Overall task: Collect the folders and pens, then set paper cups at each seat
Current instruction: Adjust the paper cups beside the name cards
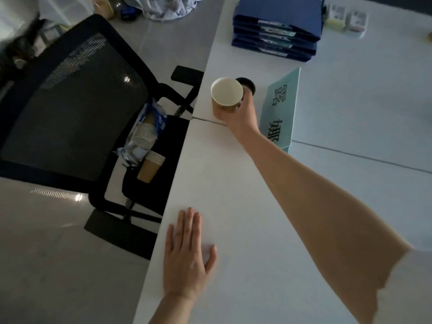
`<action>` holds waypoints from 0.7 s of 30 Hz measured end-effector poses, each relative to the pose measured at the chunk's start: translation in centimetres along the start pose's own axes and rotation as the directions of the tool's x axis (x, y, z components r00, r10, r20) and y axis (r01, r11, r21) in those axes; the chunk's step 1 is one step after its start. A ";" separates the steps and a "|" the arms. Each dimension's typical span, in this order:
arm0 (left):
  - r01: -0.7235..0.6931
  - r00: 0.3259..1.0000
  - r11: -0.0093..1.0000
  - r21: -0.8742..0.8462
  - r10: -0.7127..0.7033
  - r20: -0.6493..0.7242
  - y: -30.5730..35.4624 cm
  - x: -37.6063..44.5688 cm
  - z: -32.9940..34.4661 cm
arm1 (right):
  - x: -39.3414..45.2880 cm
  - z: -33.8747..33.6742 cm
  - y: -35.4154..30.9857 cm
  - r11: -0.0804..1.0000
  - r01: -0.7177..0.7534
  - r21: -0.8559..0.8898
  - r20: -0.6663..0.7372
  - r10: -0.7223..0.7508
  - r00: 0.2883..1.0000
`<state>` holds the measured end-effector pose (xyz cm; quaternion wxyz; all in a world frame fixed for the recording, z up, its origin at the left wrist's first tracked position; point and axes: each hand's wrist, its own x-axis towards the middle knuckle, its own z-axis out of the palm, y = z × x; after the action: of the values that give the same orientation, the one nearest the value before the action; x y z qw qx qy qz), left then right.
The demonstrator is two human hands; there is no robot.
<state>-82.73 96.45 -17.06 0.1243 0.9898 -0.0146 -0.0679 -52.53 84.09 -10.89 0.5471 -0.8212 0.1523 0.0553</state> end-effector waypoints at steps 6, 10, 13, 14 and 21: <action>0.008 1.000 1.000 0.004 -0.008 0.001 -0.3 -0.1 0.0 | -4.3 -0.1 0.7 0.995 0.030 0.093 -0.023 -0.029 0.999; 0.001 1.000 1.000 0.007 -0.001 -0.013 -0.5 -0.1 0.0 | -10.6 -1.7 4.6 0.996 0.058 0.069 -0.016 -0.057 0.998; -0.004 1.000 1.000 0.007 0.005 -0.018 -0.5 -0.2 0.1 | -14.6 -4.1 8.0 0.997 0.062 0.037 -0.075 -0.059 0.995; -0.005 1.000 1.000 0.009 0.005 -0.014 -0.3 -0.3 0.1 | -15.5 -5.2 8.8 0.998 0.056 0.021 -0.107 -0.053 0.993; 0.000 0.999 1.000 0.003 0.000 -0.045 -0.2 -0.3 0.3 | -15.5 -9.4 10.9 0.999 -0.009 0.033 -0.235 0.016 0.972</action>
<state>-83.05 96.58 -17.34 0.1232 0.9913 -0.0118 -0.0458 -71.34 74.59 -12.74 0.5378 -0.8122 0.2221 -0.0415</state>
